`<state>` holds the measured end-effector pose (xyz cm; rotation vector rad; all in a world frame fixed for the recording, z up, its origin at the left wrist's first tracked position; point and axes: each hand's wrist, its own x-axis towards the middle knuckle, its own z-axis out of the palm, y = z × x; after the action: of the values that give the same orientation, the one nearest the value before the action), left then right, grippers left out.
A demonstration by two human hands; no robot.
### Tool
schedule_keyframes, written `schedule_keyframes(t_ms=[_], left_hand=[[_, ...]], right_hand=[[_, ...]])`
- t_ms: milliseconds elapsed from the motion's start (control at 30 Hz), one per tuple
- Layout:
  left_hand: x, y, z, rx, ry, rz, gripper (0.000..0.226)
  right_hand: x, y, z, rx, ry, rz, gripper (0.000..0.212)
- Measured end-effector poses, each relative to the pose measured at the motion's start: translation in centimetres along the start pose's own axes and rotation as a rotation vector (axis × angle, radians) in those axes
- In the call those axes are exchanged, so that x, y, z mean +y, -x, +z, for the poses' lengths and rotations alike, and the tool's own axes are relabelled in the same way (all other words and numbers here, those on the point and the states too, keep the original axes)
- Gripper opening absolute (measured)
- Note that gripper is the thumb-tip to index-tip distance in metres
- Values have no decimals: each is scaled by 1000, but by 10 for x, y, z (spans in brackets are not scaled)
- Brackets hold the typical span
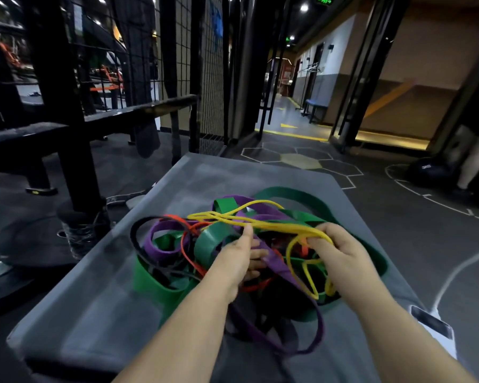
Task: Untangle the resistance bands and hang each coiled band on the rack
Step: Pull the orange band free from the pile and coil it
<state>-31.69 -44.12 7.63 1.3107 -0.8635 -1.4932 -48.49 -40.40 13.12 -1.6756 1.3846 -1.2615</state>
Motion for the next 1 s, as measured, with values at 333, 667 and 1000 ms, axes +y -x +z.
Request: schedule_keyframes(t_ms=[333,667,1000], left_hand=[[31,28,11,-81,781,-8,23],[8,83,53,-231,-242,358,16],[-18,68,46,-161,-412,242,24]], right_hand=[[17,48,-36,42,-298,189,24],[22,28,-31,-49,-817,613,40],[20,24,-28,124,-1021,657,32]])
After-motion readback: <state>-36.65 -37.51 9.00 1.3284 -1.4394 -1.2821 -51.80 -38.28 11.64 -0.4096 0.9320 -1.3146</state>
